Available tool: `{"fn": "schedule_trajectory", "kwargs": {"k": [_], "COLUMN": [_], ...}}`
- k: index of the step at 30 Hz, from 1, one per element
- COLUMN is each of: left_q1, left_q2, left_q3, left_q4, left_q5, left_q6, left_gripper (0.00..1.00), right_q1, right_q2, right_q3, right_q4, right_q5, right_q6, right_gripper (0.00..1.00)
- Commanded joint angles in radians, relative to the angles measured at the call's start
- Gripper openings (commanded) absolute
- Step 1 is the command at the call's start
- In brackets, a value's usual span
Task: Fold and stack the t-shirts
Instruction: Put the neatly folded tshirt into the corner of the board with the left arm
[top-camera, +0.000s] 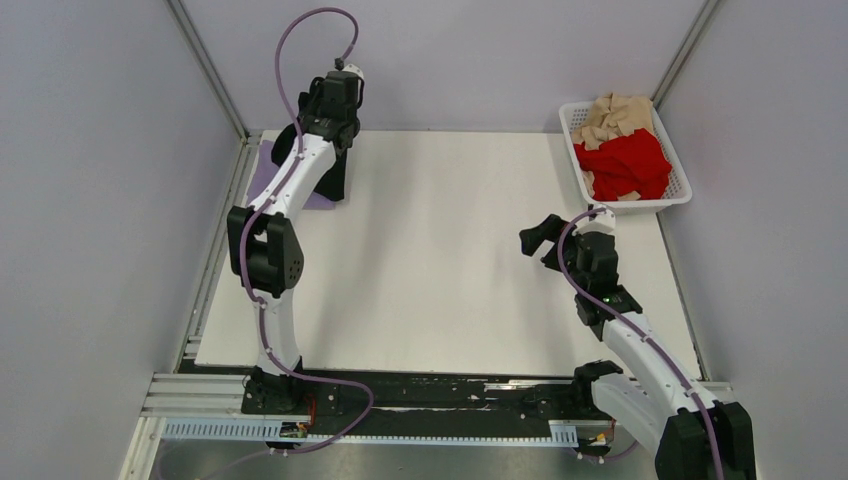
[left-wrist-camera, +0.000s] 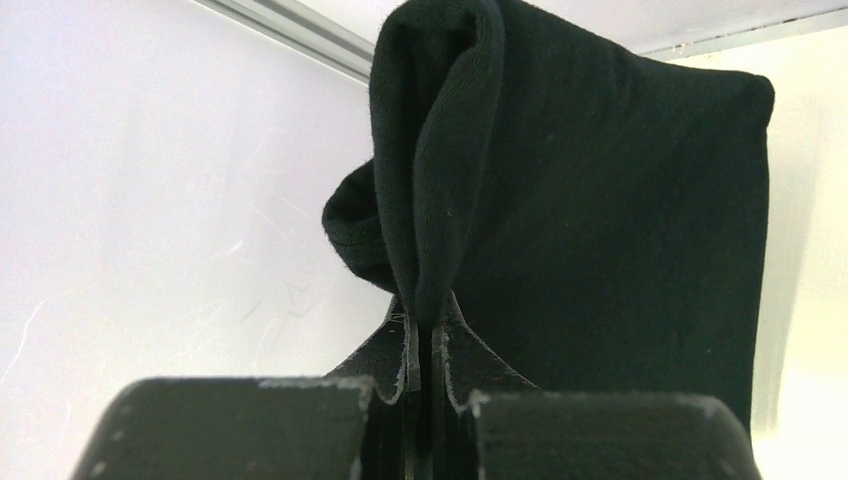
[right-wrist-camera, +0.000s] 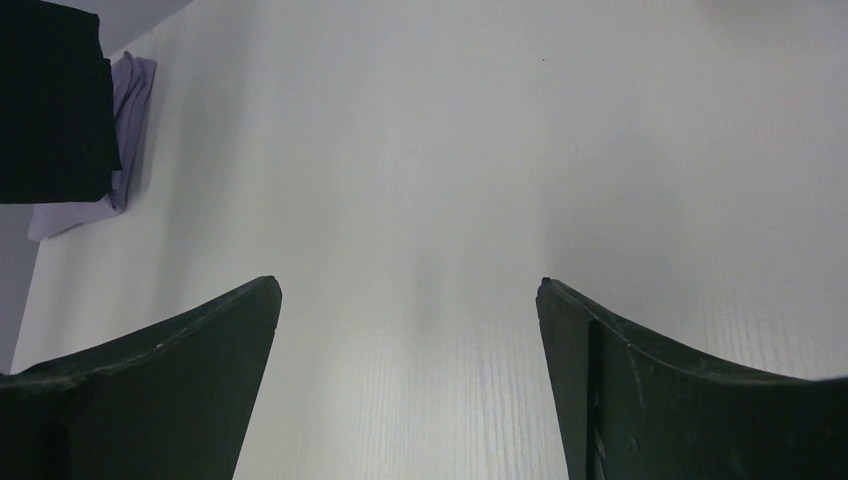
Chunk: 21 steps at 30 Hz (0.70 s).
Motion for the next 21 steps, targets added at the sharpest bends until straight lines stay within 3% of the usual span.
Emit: {"fn": "schedule_trajectory", "kwargs": {"k": [1,13,21], "left_q1": [0.014,0.111,0.201], "left_q2": [-0.069,0.004,0.153], "left_q3": [0.026,0.012,0.073], "left_q4": [0.001,-0.016,0.001], "left_q5": [0.037,0.144,0.21], "left_q6": [0.006,-0.022,-0.011], "left_gripper": [0.0,0.0,0.0], "right_q1": [-0.004,-0.005,-0.005], "right_q2": [-0.004,0.034,0.054], "right_q3": [-0.005,0.016,0.023], "right_q4": [0.007,-0.017,-0.026], "right_q5": [0.015,0.035,0.059], "right_q6": [0.01,0.007,0.008], "right_gripper": [1.0,1.0,1.0]}}
